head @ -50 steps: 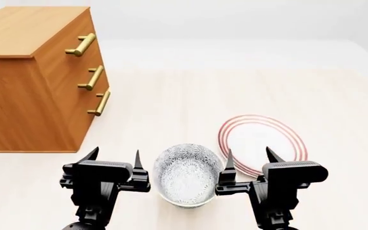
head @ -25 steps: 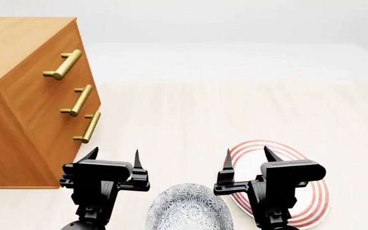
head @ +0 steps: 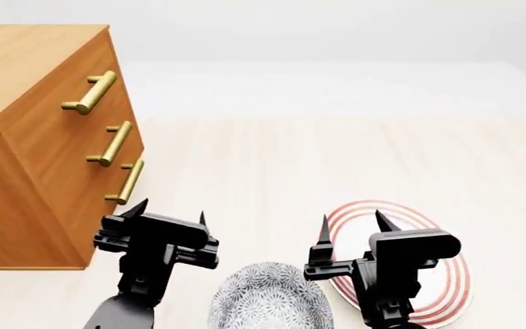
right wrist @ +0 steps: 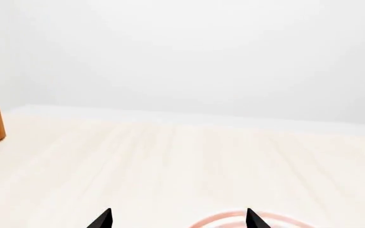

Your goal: Open the bottom drawer of the cabinet.

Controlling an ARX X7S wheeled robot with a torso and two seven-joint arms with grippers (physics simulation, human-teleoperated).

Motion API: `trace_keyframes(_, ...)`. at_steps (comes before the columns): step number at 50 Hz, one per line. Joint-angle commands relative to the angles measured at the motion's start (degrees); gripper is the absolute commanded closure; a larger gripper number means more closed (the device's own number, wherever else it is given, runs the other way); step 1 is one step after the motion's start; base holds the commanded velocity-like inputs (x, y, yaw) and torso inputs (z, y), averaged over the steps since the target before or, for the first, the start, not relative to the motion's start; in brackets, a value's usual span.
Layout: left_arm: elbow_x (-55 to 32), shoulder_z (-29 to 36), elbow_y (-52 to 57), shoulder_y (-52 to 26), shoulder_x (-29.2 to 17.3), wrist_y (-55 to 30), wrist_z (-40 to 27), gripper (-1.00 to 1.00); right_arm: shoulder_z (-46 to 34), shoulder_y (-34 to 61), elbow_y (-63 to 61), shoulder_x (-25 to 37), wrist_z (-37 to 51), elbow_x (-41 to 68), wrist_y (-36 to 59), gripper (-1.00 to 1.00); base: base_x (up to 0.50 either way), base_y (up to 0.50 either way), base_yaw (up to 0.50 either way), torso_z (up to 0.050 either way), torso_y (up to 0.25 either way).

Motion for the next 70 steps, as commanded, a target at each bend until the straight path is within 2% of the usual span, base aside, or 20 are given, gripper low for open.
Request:
trace_keyframes(1,6.1,5.8,-6.6,-8.2,-2.1,-5.2,-0.2,-1.0,-0.4,0.0,0.5,0.4,0.5,0.2,-0.1,-1.0,0.0,0.0,0.0,0.0,0.0)
trace_keyframes(39,13.4,13.7,-52.4,-26.0,1.4,6.5,-6.4,-1.0,-1.1,0.2,0.2,1.6,1.7,1.4,0.1,-1.0,0.0,0.0,0.0,0.0,0.0)
trace_keyframes(47,13.1,14.0,-65.0,-30.4,2.9,11.6,-7.9,-1.0,-1.3,0.0,0.3,1.7,1.9,1.7,-0.3,-1.0,0.0,0.0,0.0,0.0,0.0)
trace_keyframes(56,13.1,15.0,-88.6,-39.4,6.5,22.8,-11.0,-1.0,-1.4,-0.2,0.4,1.9,2.1,2.0,-0.6,-1.0,0.0,0.0,0.0,0.0,0.0)
trace_keyframes(70,9.3,18.4,-89.6,-40.6,5.9,19.8,-12.4,-1.0,-1.8,-0.4,1.4,2.0,2.4,2.4,-1.6,-1.0,0.0,0.0,0.0,0.0,0.0)
